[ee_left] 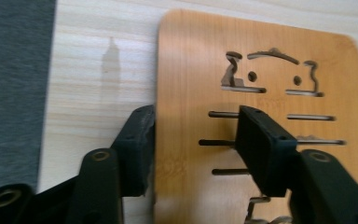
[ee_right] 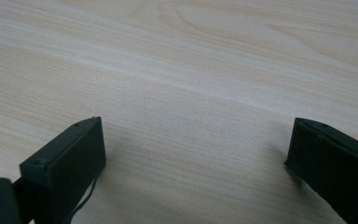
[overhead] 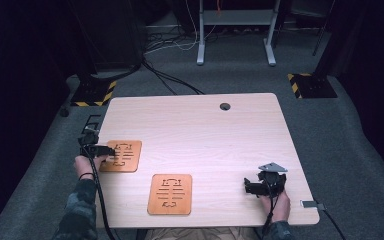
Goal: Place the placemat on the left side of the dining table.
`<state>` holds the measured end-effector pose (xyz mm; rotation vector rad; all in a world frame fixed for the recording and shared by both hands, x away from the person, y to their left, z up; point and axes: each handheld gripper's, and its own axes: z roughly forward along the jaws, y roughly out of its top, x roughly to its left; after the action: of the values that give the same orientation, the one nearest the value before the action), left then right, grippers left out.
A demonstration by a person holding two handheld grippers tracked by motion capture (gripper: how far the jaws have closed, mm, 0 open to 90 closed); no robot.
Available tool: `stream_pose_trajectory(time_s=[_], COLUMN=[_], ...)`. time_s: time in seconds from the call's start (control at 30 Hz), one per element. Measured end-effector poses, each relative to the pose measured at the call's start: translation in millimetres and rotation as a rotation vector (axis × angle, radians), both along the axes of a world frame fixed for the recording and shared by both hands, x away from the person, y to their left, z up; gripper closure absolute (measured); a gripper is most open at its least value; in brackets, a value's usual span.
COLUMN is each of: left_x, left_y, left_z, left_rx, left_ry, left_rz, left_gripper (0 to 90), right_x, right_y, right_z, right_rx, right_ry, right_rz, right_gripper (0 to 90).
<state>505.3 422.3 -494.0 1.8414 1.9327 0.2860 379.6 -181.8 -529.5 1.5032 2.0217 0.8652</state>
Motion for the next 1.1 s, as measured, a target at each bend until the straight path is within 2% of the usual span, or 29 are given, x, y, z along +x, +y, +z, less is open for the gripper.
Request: stream_pose_trajectory(time_s=[0.2, 0.27, 0.33, 0.37, 0.4, 0.43, 0.53, 0.67, 0.73, 0.77, 0.8, 0.83, 0.87, 1.0, 1.03, 1.07, 1.1], left_x=[-0.3, -1.0, -1.8, -2.7, -3.5, -5.4, -9.3, -16.7, -19.6, -26.0, -29.5, -29.5, -35.6, -51.4, -61.5, -61.5, -68.4], left_y=[-0.6, -2.2, -2.6, -2.8, -3.2, -4.5, -7.2, -11.7, -14.8, -19.3, -20.9, -20.9, -23.5, -29.3, -31.6, -31.6, -32.7], left_z=[0.7, 2.2, 4.8, 5.6, 6.2, 7.3, 11.3, 20.1, 21.9, 24.7, 26.0, 26.0, 27.9, 29.8, 29.5, 29.5, 28.7], left_rx=[0.022, 0.029, 0.041, 0.036, 0.031, 0.024, 0.009, 0.021, 0.033, 0.047, 0.043, 0.043, 0.055, 0.059, 0.067, 0.067, 0.067], left_ry=[0.001, -0.003, -0.008, -0.016, -0.017, -0.036, -0.057, -0.090, -0.105, -0.120, -0.134, -0.134, -0.158, -0.198, -0.219, -0.219, -0.233], left_rz=[-0.009, 0.003, -0.012, -0.022, -0.023, -0.029, -0.038, -0.076, -0.074, -0.097, -0.107, -0.107, -0.119, -0.143, -0.146, -0.146, -0.152], left_gripper=[41.2, 36.1, 32.9, 25.5, 22.5, 19.1, 14.0, 8.2, 7.1, 6.2, 5.7, 5.5, 5.5, 4.8, 4.6, 4.6, 4.6], right_x=[0.0, 0.0, 0.0, 0.2, 0.2, 0.2, 0.0, 0.1, 0.1, 0.0, 0.1, 0.1, 0.1, 0.1, 0.1, 0.1, 0.1], right_y=[-0.1, 0.1, -0.2, -0.2, -0.2, -0.2, -0.2, -0.1, -0.1, -0.1, -0.1, -0.1, -0.1, -0.1, -0.1, -0.1, -0.1], right_z=[0.1, 0.1, 0.1, 0.2, 0.2, 0.2, 0.1, 0.1, 0.1, 0.1, 0.1, 0.1, 0.1, 0.1, 0.1, 0.1, 0.1], right_rx=[0.000, 0.003, 0.000, -0.001, -0.001, -0.001, -0.001, -0.001, -0.001, -0.001, -0.001, -0.001, -0.001, -0.001, -0.001, -0.001, -0.001], right_ry=[0.000, 0.000, 0.000, -0.001, -0.001, -0.001, 0.000, 0.000, 0.000, 0.000, -0.001, -0.001, 0.000, 0.000, 0.000, 0.000, 0.000], right_rz=[-0.001, -0.004, -0.003, -0.003, -0.003, -0.003, -0.002, -0.002, -0.003, -0.003, -0.003, -0.003, -0.003, -0.003, -0.003, -0.003, -0.003], right_gripper=[3.3, 3.3, 3.3, 3.3, 3.3, 3.3, 3.3, 3.3, 3.3, 3.3, 3.2, 3.2, 3.3, 3.3, 3.3, 3.3, 3.3])
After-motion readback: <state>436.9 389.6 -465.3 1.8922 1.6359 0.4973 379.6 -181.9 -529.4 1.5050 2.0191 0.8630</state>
